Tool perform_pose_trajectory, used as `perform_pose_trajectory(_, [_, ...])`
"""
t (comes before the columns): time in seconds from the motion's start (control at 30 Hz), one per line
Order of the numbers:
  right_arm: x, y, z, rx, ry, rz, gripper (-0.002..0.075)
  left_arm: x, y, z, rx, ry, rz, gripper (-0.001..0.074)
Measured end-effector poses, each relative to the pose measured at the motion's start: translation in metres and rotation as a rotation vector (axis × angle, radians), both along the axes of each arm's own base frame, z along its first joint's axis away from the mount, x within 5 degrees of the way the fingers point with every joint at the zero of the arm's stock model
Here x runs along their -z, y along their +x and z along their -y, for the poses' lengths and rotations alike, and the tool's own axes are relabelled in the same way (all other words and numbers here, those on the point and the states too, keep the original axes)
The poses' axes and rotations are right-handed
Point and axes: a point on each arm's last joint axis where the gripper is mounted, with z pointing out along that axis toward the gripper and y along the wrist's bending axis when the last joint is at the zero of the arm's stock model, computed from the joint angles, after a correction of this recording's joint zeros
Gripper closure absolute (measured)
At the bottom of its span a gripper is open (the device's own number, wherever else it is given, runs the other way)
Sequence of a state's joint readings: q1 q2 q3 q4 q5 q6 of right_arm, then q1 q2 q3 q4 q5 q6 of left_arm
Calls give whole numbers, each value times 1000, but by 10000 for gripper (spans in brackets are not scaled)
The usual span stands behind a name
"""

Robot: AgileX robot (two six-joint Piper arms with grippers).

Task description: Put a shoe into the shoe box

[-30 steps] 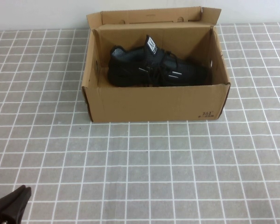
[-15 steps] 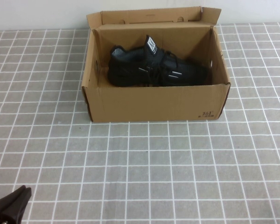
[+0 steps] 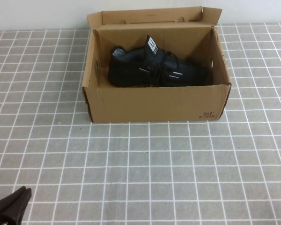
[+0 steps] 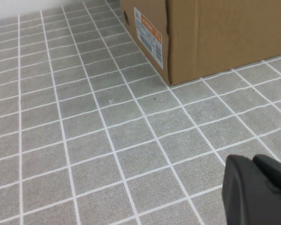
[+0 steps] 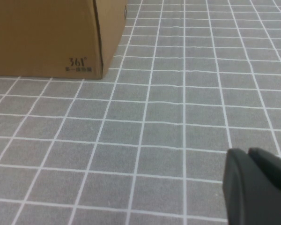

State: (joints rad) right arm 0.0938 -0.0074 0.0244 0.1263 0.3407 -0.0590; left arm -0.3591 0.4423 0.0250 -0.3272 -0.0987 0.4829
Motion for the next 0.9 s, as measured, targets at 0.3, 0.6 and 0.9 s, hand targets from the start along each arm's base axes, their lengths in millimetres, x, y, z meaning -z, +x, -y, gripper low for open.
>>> perform_pose_trajectory(0.3, [0, 0, 0, 0, -2, 0, 742, 0, 0, 0, 0, 0, 0, 735])
perform_pose_trajectory(0.6, [0, 0, 0, 0, -2, 0, 742, 0, 0, 0, 0, 0, 0, 735])
perform_pose_trajectory(0.9, [0, 0, 0, 0, -2, 0, 742, -19, -8, -9, -77, -71, 212, 735])
